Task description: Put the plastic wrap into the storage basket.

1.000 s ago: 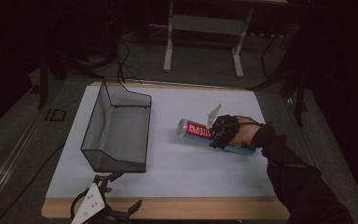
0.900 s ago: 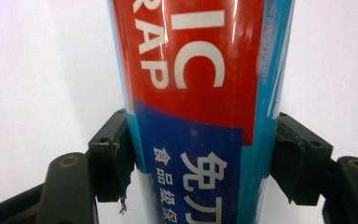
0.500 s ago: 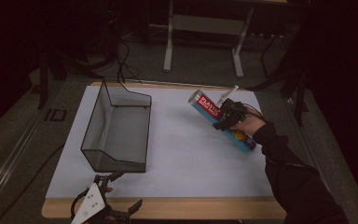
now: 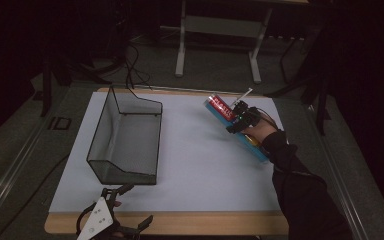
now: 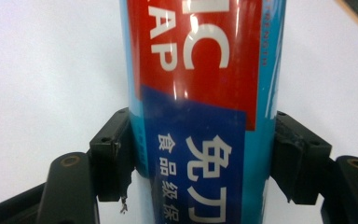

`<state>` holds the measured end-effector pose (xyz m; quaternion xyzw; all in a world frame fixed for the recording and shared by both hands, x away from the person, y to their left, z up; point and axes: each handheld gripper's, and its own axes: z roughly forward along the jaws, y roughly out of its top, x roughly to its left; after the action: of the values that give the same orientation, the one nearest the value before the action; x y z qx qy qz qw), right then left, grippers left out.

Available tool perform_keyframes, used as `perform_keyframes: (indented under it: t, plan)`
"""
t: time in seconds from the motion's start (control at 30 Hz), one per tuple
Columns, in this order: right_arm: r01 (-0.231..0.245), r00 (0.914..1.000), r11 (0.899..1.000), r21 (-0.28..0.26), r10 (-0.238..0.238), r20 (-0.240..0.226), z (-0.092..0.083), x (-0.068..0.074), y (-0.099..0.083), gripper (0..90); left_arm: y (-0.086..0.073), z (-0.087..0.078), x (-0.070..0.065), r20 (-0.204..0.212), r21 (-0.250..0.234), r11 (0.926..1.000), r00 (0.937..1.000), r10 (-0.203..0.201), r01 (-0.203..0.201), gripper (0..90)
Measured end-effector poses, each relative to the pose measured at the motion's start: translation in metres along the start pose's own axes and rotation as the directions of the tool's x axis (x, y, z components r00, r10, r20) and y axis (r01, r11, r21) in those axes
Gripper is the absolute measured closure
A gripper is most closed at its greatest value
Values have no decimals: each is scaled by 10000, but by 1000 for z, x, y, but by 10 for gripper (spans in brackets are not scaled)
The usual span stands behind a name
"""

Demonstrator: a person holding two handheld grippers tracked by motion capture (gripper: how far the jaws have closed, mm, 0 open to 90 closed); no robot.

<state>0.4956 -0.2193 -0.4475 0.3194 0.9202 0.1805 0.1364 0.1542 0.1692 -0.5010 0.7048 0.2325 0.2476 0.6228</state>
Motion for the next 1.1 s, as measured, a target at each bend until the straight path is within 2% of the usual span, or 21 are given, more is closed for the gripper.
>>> perform_keyframes:
  t: [0.17, 0.33, 0.6, 0.97, 1.1]
  plan:
    - [257, 9994, 9974, 678, -271, 194, 21, 1, 1, 315, 0, -1, 0, 27, -1, 10000, 10000, 11, -11, 12]
    - [386, 9992, 9928, 1136, -390, 18, 38, 3, -3, 315, 0, -1, 0, 47, -10, 10000, 10000, -6, 6, 12]
    - [424, 9990, 9901, 1339, -402, -193, 50, 4, -8, 315, 0, -1, 0, 94, 7, 10000, 10000, -4, 4, 12]
    - [403, 9989, 9921, 1185, -370, -297, 51, 2, -11, 307, -1, -1, -1, 127, 36, 10000, 9999, 69, -70, 12]
    - [445, 9984, 9923, 1159, -402, -387, 53, 3, -13, 248, -1, 0, -1, 136, 56, 10000, 9999, 78, -78, 12]
